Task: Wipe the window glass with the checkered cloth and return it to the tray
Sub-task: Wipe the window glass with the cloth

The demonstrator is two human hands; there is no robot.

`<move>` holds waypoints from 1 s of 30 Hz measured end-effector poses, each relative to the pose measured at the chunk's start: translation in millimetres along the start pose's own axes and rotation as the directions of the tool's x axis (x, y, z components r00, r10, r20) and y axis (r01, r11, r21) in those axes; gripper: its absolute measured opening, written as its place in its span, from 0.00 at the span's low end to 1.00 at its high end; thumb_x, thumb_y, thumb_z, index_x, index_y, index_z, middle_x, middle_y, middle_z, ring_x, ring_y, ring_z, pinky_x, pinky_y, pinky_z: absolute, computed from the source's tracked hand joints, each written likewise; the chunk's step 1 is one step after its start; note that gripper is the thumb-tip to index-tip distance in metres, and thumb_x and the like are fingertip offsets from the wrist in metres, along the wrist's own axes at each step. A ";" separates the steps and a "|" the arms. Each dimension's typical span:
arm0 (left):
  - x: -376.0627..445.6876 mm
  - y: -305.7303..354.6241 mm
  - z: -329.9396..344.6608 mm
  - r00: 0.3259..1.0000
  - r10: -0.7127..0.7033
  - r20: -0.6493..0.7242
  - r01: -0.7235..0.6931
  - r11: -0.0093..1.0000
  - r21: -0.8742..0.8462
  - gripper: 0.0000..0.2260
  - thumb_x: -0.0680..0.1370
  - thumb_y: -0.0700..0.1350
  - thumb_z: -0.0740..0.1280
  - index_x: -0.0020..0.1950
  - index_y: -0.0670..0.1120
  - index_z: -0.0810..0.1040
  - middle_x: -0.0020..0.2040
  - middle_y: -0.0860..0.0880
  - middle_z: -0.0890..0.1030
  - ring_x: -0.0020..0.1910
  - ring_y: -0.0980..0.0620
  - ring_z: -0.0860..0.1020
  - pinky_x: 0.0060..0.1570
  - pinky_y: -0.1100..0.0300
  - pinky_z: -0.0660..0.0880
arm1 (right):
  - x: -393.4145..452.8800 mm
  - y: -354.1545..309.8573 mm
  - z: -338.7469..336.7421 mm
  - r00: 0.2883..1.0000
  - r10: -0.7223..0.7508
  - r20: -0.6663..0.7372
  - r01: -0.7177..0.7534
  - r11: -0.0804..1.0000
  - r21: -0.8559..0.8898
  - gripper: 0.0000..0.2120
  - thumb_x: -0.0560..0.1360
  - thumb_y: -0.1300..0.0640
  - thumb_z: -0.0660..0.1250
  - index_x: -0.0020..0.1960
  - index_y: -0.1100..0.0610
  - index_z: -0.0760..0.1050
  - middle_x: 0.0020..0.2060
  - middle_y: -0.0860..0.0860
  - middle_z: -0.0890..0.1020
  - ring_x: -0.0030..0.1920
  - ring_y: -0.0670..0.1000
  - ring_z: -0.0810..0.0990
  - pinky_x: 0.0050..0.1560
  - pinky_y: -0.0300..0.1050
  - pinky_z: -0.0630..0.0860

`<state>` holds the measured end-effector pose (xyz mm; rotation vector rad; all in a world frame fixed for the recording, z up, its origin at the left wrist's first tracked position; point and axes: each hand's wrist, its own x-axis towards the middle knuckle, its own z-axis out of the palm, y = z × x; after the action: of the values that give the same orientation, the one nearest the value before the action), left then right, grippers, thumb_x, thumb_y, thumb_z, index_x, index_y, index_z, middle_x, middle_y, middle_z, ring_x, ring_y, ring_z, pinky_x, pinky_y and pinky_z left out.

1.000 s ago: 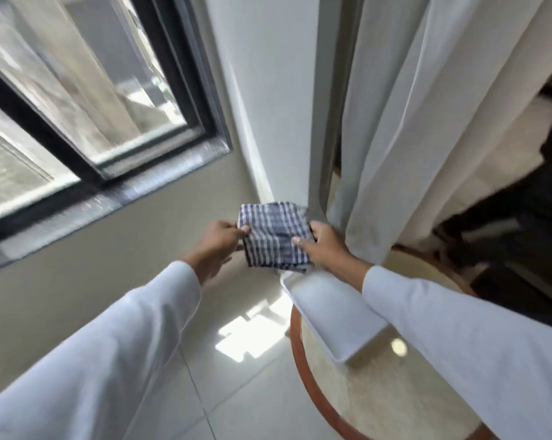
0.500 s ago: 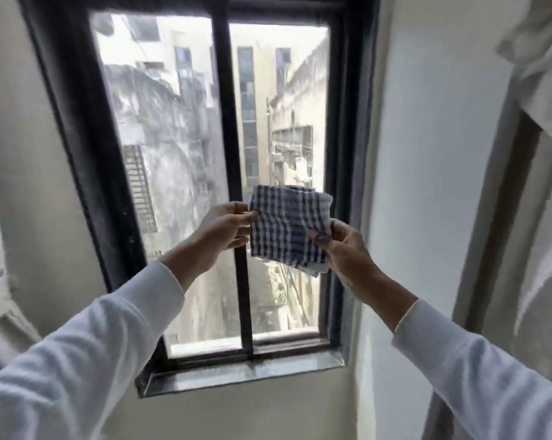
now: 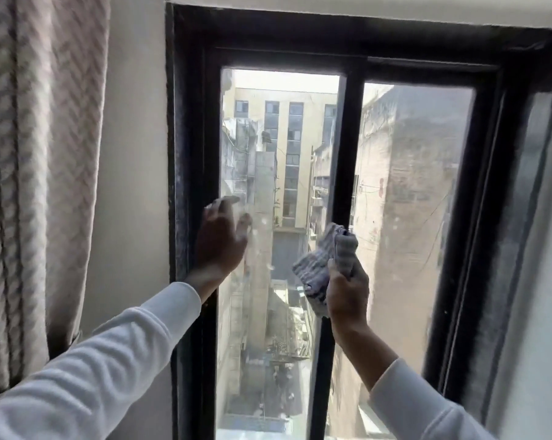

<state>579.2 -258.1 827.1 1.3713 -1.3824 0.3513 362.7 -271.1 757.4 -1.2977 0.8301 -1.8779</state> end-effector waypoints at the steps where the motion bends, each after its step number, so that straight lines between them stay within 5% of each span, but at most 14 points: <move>1: 3.2 -15.7 5.9 0.999 0.044 -0.029 -0.043 0.998 0.041 0.21 0.86 0.45 0.63 0.79 0.40 0.73 0.79 0.39 0.74 0.80 0.39 0.70 0.78 0.48 0.69 | 1.9 14.1 10.3 0.987 -0.152 -0.052 0.146 0.984 -0.104 0.10 0.83 0.55 0.65 0.52 0.50 0.86 0.49 0.54 0.90 0.54 0.63 0.89 0.51 0.53 0.86; 3: 9.7 -42.3 19.6 0.993 0.116 -0.027 -0.113 0.988 0.106 0.26 0.88 0.41 0.60 0.85 0.37 0.61 0.86 0.38 0.60 0.87 0.39 0.58 0.85 0.50 0.57 | 16.7 42.5 32.4 0.877 -0.476 0.061 0.454 0.782 -0.428 0.19 0.81 0.67 0.65 0.68 0.56 0.84 0.69 0.56 0.85 0.72 0.57 0.82 0.74 0.52 0.78; 5: 17.9 -62.9 28.2 0.985 0.157 -0.073 -0.146 0.980 0.135 0.30 0.88 0.43 0.59 0.87 0.37 0.52 0.89 0.39 0.50 0.89 0.41 0.49 0.86 0.53 0.47 | 41.5 72.5 51.3 0.750 -0.560 0.352 0.627 0.432 -0.649 0.29 0.78 0.72 0.67 0.78 0.60 0.75 0.81 0.57 0.71 0.84 0.59 0.67 0.84 0.57 0.65; 9: 44.1 -94.1 31.5 0.976 0.203 -0.080 -0.190 0.971 0.147 0.32 0.89 0.48 0.56 0.88 0.37 0.45 0.89 0.38 0.42 0.89 0.42 0.42 0.87 0.45 0.45 | 53.9 133.6 74.7 0.725 -0.444 0.526 0.649 0.185 -0.738 0.39 0.85 0.42 0.61 0.88 0.56 0.52 0.89 0.55 0.50 0.89 0.58 0.46 0.88 0.60 0.41; 14: 53.7 -101.3 48.9 0.958 0.239 -0.157 -0.215 0.964 0.158 0.30 0.90 0.47 0.55 0.87 0.34 0.49 0.88 0.35 0.46 0.88 0.38 0.46 0.87 0.45 0.46 | 68.5 138.6 98.0 0.161 -0.471 0.867 0.926 -0.232 -0.298 0.32 0.84 0.48 0.64 0.86 0.50 0.61 0.86 0.49 0.64 0.87 0.54 0.61 0.85 0.58 0.58; 15: 53.6 -102.3 50.7 0.957 0.230 -0.176 -0.206 0.968 0.144 0.29 0.90 0.47 0.54 0.87 0.36 0.49 0.89 0.37 0.47 0.89 0.40 0.46 0.87 0.47 0.45 | 81.7 123.0 105.4 0.177 -0.518 0.837 0.909 -0.240 -0.341 0.33 0.84 0.50 0.64 0.87 0.50 0.61 0.86 0.49 0.65 0.86 0.54 0.63 0.87 0.57 0.55; 18: 55.7 -104.9 50.2 0.947 0.230 -0.225 -0.204 0.970 0.132 0.27 0.90 0.45 0.53 0.88 0.37 0.51 0.89 0.39 0.48 0.89 0.43 0.47 0.87 0.51 0.45 | 93.8 100.3 112.5 0.581 -0.622 0.524 0.720 0.092 -0.688 0.34 0.85 0.52 0.59 0.89 0.51 0.53 0.87 0.52 0.59 0.88 0.55 0.54 0.88 0.58 0.47; 19: 56.0 -104.1 51.0 0.945 0.233 -0.230 -0.206 0.969 0.138 0.27 0.90 0.44 0.53 0.87 0.36 0.52 0.89 0.39 0.49 0.89 0.42 0.48 0.87 0.50 0.46 | 79.6 110.2 106.2 0.638 -0.603 0.479 0.685 0.160 -0.711 0.34 0.85 0.55 0.59 0.88 0.52 0.54 0.87 0.51 0.59 0.89 0.53 0.50 0.88 0.59 0.50; 21: 55.9 -104.4 52.2 0.943 0.246 -0.222 -0.216 0.965 0.151 0.26 0.90 0.42 0.54 0.86 0.34 0.54 0.88 0.37 0.50 0.88 0.39 0.49 0.87 0.48 0.48 | 35.5 142.5 95.1 0.513 -0.492 0.703 0.833 0.087 -0.547 0.35 0.80 0.60 0.60 0.87 0.51 0.61 0.85 0.49 0.64 0.89 0.51 0.50 0.85 0.60 0.59; 24: 57.7 -103.7 49.9 0.944 0.242 -0.224 -0.217 0.967 0.130 0.26 0.89 0.41 0.55 0.86 0.33 0.56 0.88 0.36 0.51 0.88 0.39 0.50 0.87 0.48 0.49 | 61.5 135.1 99.2 0.039 -0.349 0.936 0.963 -0.236 -0.128 0.31 0.80 0.61 0.60 0.84 0.50 0.67 0.83 0.49 0.69 0.85 0.52 0.61 0.84 0.55 0.60; 26: 57.0 -103.0 47.9 0.950 0.221 -0.223 -0.206 0.975 0.089 0.25 0.89 0.40 0.54 0.86 0.34 0.56 0.88 0.37 0.51 0.88 0.39 0.50 0.87 0.51 0.48 | 101.1 107.7 110.5 0.125 -0.479 0.869 0.934 -0.238 -0.265 0.29 0.84 0.62 0.60 0.84 0.52 0.66 0.84 0.51 0.68 0.86 0.54 0.63 0.87 0.54 0.54; 28: 57.7 -102.7 43.6 0.954 0.211 -0.212 -0.203 0.977 0.061 0.25 0.89 0.39 0.54 0.86 0.34 0.55 0.88 0.37 0.51 0.88 0.39 0.50 0.87 0.50 0.48 | 100.4 96.5 106.8 0.395 -0.627 0.671 0.842 -0.045 -0.538 0.31 0.83 0.61 0.63 0.85 0.52 0.64 0.85 0.51 0.66 0.87 0.54 0.61 0.88 0.55 0.49; 29: 57.9 -101.4 42.7 0.956 0.213 -0.203 -0.205 0.977 0.057 0.25 0.89 0.38 0.54 0.86 0.34 0.55 0.88 0.36 0.52 0.88 0.39 0.50 0.87 0.48 0.49 | 83.7 107.3 103.4 0.453 -0.620 0.640 0.823 0.015 -0.568 0.33 0.82 0.62 0.63 0.86 0.51 0.63 0.86 0.50 0.64 0.87 0.54 0.58 0.87 0.55 0.49; 30: 58.0 -101.0 42.2 0.956 0.217 -0.197 -0.210 0.976 0.058 0.25 0.89 0.37 0.54 0.86 0.34 0.55 0.88 0.36 0.52 0.88 0.38 0.51 0.87 0.46 0.50 | 61.9 123.5 101.0 0.419 -0.590 0.690 0.862 0.019 -0.507 0.34 0.80 0.63 0.64 0.85 0.51 0.64 0.86 0.50 0.65 0.87 0.54 0.58 0.87 0.56 0.52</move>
<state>660.0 -350.9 812.6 1.1815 -1.3614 0.6448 465.6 -402.0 717.6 -3.1473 1.0183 -1.8627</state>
